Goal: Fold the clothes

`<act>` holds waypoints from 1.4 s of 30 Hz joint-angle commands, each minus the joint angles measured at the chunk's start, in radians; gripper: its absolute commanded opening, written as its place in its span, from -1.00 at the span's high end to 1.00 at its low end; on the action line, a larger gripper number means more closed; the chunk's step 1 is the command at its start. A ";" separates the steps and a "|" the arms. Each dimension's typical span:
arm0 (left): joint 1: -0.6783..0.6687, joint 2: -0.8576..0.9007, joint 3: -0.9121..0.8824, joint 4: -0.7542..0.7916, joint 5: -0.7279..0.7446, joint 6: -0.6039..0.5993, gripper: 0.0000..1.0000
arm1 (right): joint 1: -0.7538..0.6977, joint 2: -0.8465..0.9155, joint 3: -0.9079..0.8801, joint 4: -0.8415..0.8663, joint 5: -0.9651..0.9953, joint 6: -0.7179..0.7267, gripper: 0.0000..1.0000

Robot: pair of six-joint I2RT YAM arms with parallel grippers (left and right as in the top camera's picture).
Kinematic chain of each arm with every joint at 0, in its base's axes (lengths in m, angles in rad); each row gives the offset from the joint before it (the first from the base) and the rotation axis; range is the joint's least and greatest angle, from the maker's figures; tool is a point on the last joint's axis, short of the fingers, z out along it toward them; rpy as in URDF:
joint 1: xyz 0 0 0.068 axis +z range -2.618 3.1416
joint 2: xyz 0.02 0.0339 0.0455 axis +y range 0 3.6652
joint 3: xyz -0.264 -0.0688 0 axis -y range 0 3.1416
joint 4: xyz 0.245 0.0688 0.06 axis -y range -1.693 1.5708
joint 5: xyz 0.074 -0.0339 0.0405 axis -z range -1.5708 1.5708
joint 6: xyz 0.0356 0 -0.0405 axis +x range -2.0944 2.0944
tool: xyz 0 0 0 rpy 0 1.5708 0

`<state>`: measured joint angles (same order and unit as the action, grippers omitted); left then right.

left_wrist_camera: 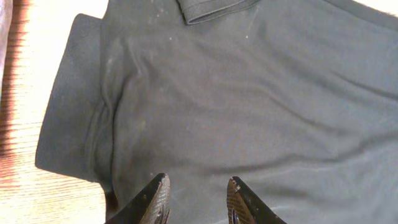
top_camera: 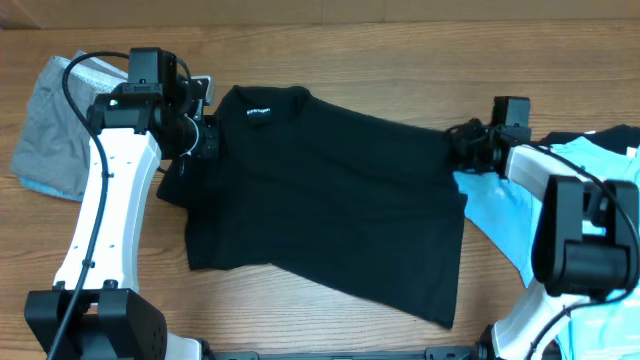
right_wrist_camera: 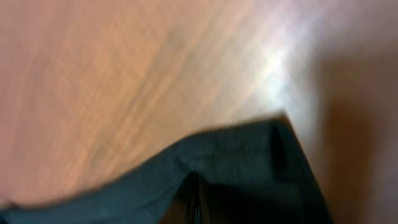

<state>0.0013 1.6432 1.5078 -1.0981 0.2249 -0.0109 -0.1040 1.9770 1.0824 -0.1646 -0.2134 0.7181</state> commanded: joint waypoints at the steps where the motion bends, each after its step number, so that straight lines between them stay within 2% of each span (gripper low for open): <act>1: -0.010 0.006 0.004 0.006 0.012 0.014 0.31 | 0.002 0.142 0.015 0.085 0.069 0.103 0.92; 6: -0.029 0.006 0.004 0.006 0.012 0.014 0.30 | 0.002 0.209 0.129 0.209 0.038 0.091 0.92; 10: -0.036 0.006 0.004 0.005 0.012 0.014 0.26 | 0.002 0.211 0.273 0.175 0.024 -0.042 0.92; 11: -0.035 0.006 0.004 0.005 0.012 0.014 0.25 | 0.002 0.211 0.312 0.143 0.024 -0.074 0.92; 13: -0.035 0.006 0.004 0.012 0.011 0.014 0.24 | -0.003 0.206 0.452 -0.028 -0.005 -0.172 0.90; 15: -0.035 0.006 0.004 0.034 0.011 0.014 0.23 | -0.010 0.194 0.544 -0.163 -0.040 -0.233 0.66; 16: -0.035 0.006 0.004 0.051 0.012 0.014 0.22 | -0.016 0.182 0.589 -0.236 -0.065 -0.264 0.60; 21: -0.040 0.023 0.004 0.179 0.016 0.003 0.32 | -0.029 0.104 0.730 -0.534 -0.200 -0.346 0.50; 27: -0.091 0.172 0.004 0.327 0.027 0.019 0.66 | -0.019 -0.064 0.748 -0.749 -0.259 -0.387 0.51; 32: -0.120 0.348 0.004 0.474 0.002 0.034 0.83 | 0.027 -0.229 0.748 -0.890 -0.263 -0.390 0.51; 37: -0.120 0.465 0.004 0.665 -0.057 0.034 0.92 | 0.108 -0.335 0.748 -1.009 -0.258 -0.439 0.50; 42: -0.120 0.559 0.005 0.760 -0.068 0.034 0.92 | 0.191 -0.351 0.745 -1.123 -0.207 -0.437 0.52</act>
<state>-0.1200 2.1441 1.5070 -0.3714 0.1818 0.0040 0.0502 1.6241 1.8145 -1.2533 -0.4599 0.3038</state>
